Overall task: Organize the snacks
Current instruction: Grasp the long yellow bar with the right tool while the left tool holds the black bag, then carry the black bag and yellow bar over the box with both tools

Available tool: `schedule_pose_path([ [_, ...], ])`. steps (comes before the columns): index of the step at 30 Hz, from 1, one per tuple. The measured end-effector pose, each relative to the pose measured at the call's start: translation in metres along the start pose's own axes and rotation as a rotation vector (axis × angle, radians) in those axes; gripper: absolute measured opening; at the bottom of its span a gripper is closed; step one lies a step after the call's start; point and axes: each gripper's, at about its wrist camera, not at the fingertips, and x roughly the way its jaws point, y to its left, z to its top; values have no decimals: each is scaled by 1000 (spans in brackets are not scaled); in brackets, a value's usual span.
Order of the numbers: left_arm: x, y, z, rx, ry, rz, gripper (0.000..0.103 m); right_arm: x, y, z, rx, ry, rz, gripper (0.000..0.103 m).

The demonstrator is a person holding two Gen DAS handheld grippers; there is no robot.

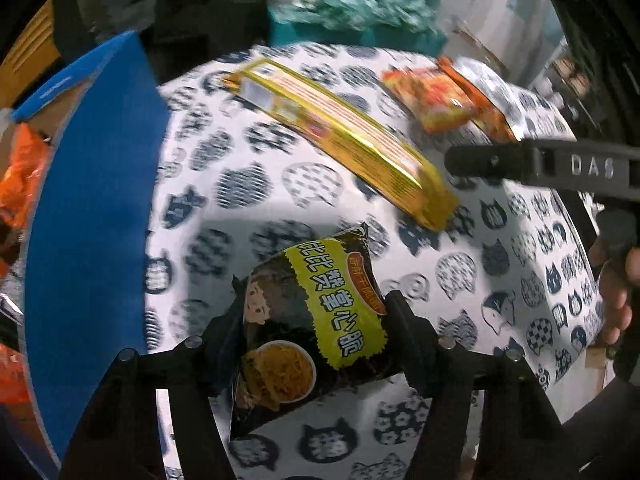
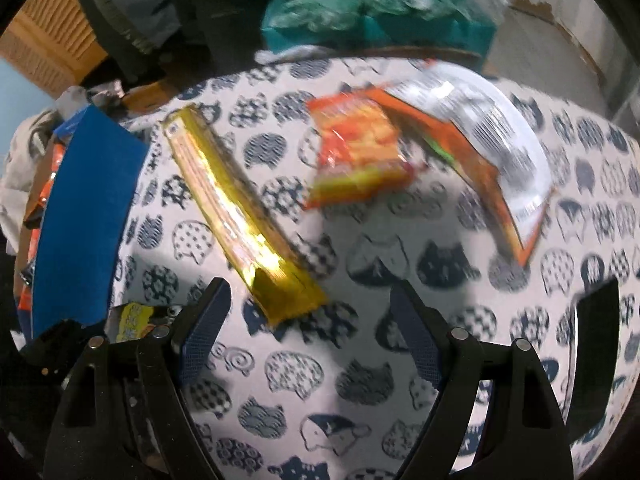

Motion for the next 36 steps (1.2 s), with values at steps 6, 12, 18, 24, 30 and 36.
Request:
schedule_pose_path([
  [6, -6, 30, 19, -46, -54, 58, 68, 13, 22, 14, -87, 10, 17, 82],
  [12, -4, 41, 28, -65, -70, 57, 68, 29, 46, 28, -164, 25, 12, 82],
  [18, 4, 43, 35, -67, -74, 47, 68, 48, 65, 40, -246, 36, 3, 82],
  [24, 6, 43, 37, -69, -74, 42, 68, 65, 78, 45, -306, 20, -9, 82],
  [30, 7, 44, 37, -64, -71, 42, 68, 84, 75, 43, -319, 40, -40, 65],
  [36, 9, 43, 37, -68, -67, 43, 68, 74, 68, 39, -298, 32, -45, 30],
])
